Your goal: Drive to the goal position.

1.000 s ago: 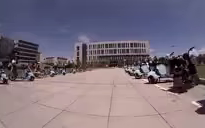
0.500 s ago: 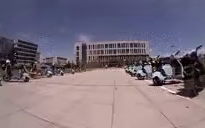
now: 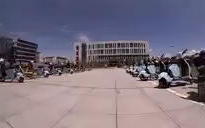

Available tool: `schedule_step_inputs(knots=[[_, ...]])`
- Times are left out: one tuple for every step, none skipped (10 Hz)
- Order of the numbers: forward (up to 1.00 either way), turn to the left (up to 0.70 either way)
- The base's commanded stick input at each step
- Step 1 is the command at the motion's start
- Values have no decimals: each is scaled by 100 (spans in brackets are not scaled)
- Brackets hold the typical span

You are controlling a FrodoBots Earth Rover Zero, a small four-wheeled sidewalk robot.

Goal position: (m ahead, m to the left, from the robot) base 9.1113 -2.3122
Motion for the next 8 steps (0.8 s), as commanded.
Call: schedule_step_inputs(knots=[[70, 2], [70, 2], [70, 2], [70, 0], [70, -20], [70, -25], [70, -10], [70, 0]])
